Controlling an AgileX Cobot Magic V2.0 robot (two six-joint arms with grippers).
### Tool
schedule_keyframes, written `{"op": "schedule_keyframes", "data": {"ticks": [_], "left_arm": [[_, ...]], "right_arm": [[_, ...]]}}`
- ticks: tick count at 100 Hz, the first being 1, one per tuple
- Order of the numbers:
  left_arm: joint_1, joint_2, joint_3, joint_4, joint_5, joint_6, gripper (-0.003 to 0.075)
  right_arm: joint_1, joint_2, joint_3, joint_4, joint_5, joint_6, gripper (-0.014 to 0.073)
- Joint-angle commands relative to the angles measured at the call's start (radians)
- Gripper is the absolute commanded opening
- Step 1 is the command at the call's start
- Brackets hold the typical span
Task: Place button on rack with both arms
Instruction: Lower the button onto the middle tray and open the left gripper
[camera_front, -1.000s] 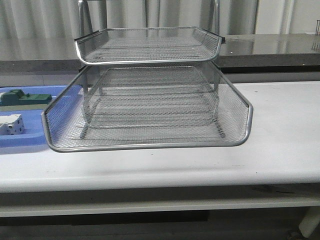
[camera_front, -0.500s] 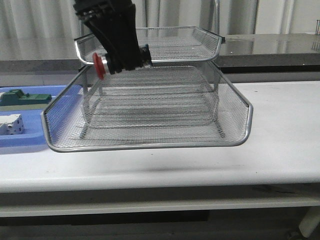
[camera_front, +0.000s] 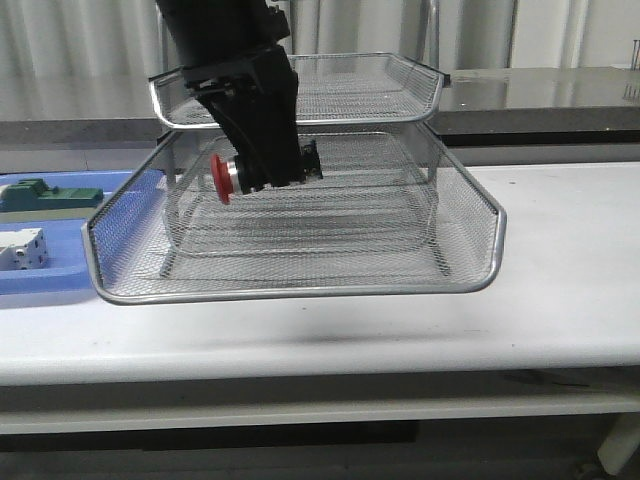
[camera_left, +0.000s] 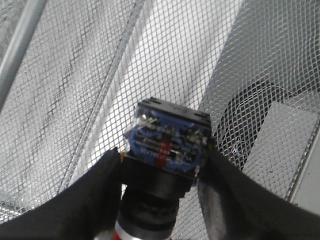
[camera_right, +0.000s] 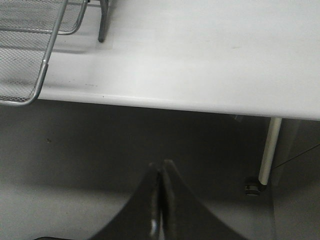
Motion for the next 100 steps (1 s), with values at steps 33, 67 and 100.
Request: {"op": "schedule_keyframes", "data": {"ticks": [33, 67, 100], "left_arm": [[-0.005, -0.05, -0.026, -0.023, -0.05, -0.002, 0.0431], [-0.004, -0.105, -0.026, -0.033, 0.011, -0.059, 0.043], [0.039, -0.321, -0.026, -0.035, 0.015, -0.128, 0.0429]], "right_arm": [[-0.006, 0.005, -0.026, -0.011, -0.058, 0.0, -0.0069], [-0.006, 0.005, -0.026, -0.011, -0.058, 0.0, -0.0069], [-0.006, 0.005, -0.026, -0.011, -0.058, 0.0, -0.0069]]}}
